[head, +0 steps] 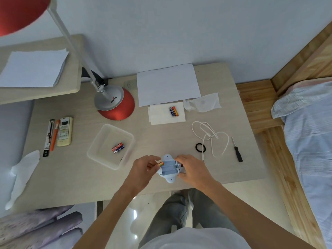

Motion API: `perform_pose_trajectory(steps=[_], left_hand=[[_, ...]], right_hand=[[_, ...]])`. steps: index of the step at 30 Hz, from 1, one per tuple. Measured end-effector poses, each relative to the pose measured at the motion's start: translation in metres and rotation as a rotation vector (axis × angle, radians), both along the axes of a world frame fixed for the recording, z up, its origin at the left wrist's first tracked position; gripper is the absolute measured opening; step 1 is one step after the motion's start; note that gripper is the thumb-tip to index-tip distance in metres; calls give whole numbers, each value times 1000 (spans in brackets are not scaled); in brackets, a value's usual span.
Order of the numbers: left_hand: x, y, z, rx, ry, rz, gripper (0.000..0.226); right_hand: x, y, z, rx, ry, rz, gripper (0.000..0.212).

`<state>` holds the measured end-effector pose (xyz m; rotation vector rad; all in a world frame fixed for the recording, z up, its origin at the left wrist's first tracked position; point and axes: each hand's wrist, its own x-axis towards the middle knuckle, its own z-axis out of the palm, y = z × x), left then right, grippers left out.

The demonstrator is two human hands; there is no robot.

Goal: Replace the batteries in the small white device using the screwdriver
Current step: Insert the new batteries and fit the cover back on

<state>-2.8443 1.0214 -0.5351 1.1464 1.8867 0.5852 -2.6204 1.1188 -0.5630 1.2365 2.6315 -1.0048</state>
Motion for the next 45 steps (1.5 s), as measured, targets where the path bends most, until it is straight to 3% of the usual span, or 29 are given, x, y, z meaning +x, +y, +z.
perform_pose_trajectory(steps=[21,27,32,45], left_hand=[[41,17,-17,153,231,58,9],[53,19,-23,259,271,-9,16],[46,15,-29,231,385,-4,26],[38,19,-39,355,325,-179,12]], right_hand=[[0,3,-4,20,-31,61,43],[0,3,-4,18,-29,58,45],[0,2,-5,16,-39,59,51],[-1,1,-5,20,-28,52,38]])
